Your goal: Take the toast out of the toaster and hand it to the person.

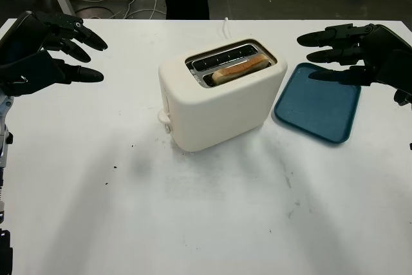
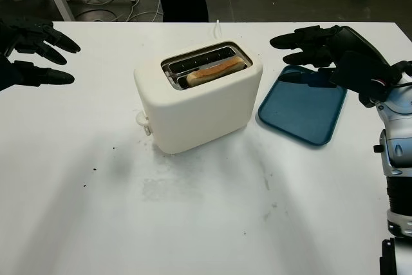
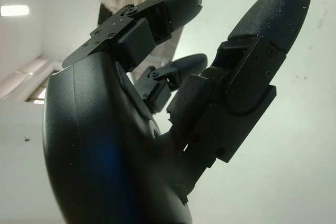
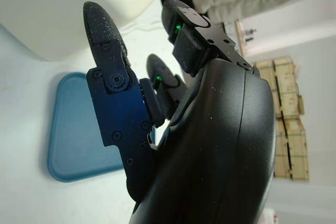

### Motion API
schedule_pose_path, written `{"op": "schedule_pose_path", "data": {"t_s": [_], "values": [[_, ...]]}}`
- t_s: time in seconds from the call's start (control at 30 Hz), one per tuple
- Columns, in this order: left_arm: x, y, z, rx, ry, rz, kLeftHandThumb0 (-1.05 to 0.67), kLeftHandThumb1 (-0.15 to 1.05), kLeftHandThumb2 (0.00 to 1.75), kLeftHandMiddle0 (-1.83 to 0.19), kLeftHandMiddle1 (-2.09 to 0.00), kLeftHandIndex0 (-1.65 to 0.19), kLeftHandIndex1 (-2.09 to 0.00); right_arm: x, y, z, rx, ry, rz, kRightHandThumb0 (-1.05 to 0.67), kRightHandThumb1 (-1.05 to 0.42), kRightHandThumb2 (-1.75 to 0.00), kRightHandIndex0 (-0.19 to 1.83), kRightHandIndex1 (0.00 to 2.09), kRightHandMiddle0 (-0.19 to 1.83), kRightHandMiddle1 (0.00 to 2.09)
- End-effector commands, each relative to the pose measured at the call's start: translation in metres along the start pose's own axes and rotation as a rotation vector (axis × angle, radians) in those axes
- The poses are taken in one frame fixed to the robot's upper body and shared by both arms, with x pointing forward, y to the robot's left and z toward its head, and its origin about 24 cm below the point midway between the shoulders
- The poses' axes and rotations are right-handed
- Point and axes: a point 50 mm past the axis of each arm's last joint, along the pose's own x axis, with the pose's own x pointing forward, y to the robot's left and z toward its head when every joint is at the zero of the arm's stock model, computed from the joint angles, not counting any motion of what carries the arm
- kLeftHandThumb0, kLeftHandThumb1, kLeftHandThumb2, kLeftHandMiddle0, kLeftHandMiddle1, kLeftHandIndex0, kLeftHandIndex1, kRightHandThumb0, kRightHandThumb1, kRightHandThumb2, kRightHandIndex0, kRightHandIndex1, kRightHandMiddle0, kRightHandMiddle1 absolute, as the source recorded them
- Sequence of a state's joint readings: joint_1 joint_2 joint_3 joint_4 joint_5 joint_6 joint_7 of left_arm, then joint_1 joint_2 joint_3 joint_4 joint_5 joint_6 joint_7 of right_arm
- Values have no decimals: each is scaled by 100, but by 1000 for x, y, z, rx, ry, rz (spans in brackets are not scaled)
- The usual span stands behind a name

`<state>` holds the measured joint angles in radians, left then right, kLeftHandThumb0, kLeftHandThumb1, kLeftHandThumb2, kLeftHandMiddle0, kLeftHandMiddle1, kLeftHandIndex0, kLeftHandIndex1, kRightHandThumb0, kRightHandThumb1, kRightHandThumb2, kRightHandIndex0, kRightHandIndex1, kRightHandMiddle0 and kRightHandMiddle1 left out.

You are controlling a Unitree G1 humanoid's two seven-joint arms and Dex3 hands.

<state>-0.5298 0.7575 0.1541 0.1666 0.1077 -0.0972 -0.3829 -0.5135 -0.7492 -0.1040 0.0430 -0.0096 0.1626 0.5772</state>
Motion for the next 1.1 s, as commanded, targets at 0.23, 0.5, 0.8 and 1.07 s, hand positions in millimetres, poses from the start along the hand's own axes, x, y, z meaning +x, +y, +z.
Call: {"op": "schedule_pose_path", "data": {"t_s": [0.23, 0.5, 0.8, 1.07], "values": [[0, 1, 0, -14, -9, 10, -105, 66, 0, -81, -80, -84, -63, 1, 1, 2, 8, -15, 6, -61, -83, 0, 70, 4, 67, 1], [0, 1, 1, -10, -1, 17, -105, 67, 0, -82, -80, -84, -63, 1, 1, 2, 21, -8, 2, -61, -83, 0, 69, 4, 67, 0], [-1, 0, 0, -11, -5, 15, -105, 67, 0, -81, -81, -84, -63, -1, 0, 2, -10, 0, -11, -62, -83, 0, 69, 4, 66, 0], [-3, -1, -2, -38, 4, 19, -105, 66, 0, -80, -81, -84, -63, -1, 3, -3, 11, -25, -15, -61, -83, 0, 70, 4, 67, 0]]}}
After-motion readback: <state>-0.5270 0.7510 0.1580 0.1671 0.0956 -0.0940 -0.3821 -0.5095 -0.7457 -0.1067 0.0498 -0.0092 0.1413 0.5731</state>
